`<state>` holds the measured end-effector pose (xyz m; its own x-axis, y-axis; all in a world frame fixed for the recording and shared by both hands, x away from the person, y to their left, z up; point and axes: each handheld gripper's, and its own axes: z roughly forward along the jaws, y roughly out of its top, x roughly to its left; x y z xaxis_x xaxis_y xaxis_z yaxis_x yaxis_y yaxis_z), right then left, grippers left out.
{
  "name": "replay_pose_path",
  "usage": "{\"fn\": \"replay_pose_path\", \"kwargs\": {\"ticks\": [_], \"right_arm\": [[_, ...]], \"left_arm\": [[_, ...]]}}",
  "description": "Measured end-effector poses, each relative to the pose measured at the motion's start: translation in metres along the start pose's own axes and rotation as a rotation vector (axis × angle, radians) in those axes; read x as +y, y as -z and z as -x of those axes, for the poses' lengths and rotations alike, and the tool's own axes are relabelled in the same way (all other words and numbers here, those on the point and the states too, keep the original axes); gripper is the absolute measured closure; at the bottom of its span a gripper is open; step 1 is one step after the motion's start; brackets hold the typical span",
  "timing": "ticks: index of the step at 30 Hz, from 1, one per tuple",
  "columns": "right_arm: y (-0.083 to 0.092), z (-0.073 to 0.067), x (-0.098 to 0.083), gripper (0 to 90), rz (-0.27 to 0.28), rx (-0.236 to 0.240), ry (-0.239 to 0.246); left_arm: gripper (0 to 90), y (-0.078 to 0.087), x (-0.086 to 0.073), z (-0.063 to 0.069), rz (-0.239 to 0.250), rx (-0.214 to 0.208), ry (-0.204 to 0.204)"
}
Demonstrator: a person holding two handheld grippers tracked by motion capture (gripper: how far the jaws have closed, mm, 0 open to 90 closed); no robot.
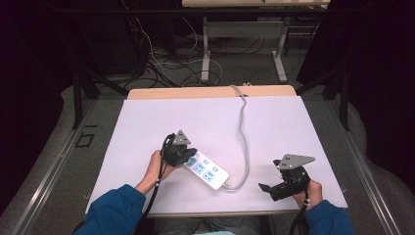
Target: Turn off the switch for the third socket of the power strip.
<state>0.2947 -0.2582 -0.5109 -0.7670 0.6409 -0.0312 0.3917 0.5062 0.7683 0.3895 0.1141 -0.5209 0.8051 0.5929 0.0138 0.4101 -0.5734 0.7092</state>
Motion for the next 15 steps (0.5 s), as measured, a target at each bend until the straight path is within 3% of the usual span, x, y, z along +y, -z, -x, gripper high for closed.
{"fn": "replay_pose_path", "kwargs": {"ticks": [15], "right_arm": [[-0.0008,0.0012,0.0,2.6,0.001,0.005,0.011]], "left_arm": [[90.0,-0.0076,-0.0009,-0.0018,-0.017,0.0,0.005]]}}
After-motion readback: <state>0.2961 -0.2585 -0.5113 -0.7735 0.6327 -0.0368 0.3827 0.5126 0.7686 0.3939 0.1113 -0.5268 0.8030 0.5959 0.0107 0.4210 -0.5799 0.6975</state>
